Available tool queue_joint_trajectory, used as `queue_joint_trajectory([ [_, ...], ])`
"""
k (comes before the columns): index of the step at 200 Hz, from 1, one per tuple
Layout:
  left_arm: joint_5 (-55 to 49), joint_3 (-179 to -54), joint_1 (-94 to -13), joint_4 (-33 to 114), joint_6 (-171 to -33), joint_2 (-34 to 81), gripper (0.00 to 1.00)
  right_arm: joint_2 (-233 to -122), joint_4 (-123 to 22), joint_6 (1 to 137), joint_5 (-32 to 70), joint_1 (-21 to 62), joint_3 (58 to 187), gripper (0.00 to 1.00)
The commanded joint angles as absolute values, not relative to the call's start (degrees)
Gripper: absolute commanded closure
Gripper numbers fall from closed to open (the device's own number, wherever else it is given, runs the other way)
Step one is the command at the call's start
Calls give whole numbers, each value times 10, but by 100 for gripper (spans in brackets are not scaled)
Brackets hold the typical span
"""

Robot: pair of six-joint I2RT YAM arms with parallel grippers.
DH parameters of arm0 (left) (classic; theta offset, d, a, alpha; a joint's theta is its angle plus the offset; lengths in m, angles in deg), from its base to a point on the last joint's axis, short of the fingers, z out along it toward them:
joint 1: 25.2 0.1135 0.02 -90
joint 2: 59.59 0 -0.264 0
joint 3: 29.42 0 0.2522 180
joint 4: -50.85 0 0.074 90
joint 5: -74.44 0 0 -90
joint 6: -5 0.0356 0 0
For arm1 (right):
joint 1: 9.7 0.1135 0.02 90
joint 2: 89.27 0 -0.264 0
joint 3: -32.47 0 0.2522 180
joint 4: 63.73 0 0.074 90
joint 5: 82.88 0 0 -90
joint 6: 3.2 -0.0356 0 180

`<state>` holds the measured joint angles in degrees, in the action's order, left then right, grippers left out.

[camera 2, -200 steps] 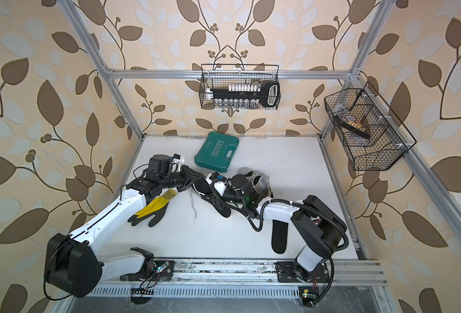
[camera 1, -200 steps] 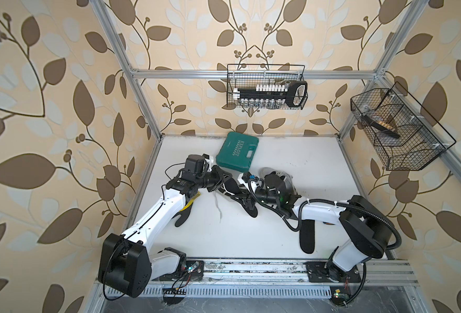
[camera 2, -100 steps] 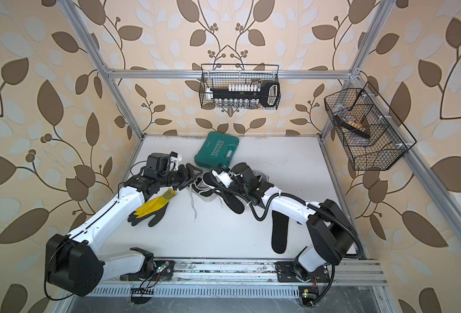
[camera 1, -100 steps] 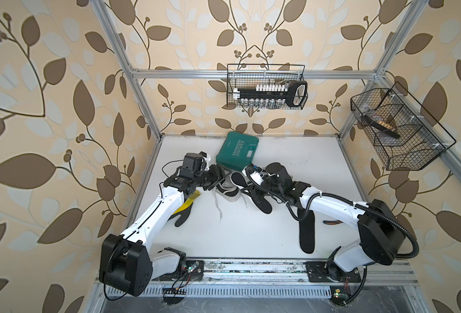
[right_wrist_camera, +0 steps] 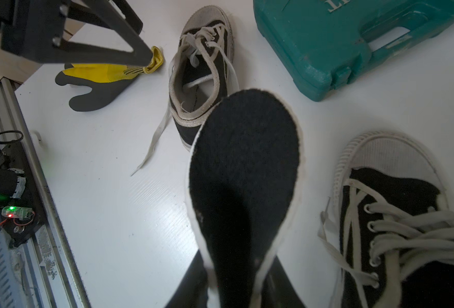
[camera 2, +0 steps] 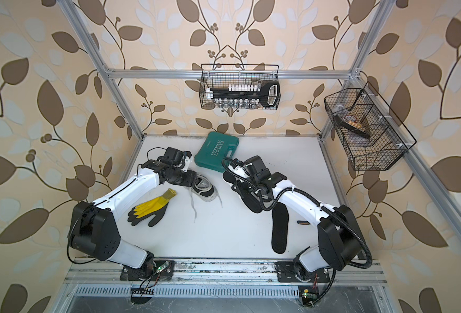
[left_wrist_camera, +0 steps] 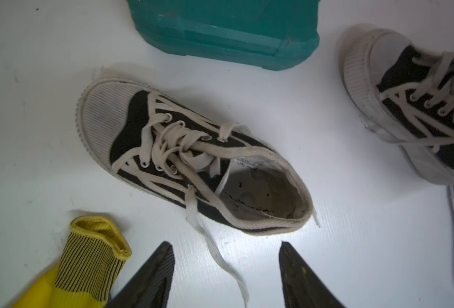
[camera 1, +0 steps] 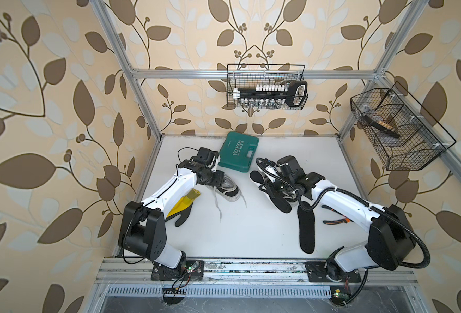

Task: Insert the insole into the shoe
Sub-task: Pick up the insole from the center of the board, then insert the insole into the shoe.

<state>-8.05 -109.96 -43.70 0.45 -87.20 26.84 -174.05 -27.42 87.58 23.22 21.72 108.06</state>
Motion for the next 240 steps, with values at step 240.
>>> queue_joint_trajectory([
  [240, -199, -1252, -513, -79, -741, 414, 56, -1729, -169, 910, 298, 147, 1143, 79],
])
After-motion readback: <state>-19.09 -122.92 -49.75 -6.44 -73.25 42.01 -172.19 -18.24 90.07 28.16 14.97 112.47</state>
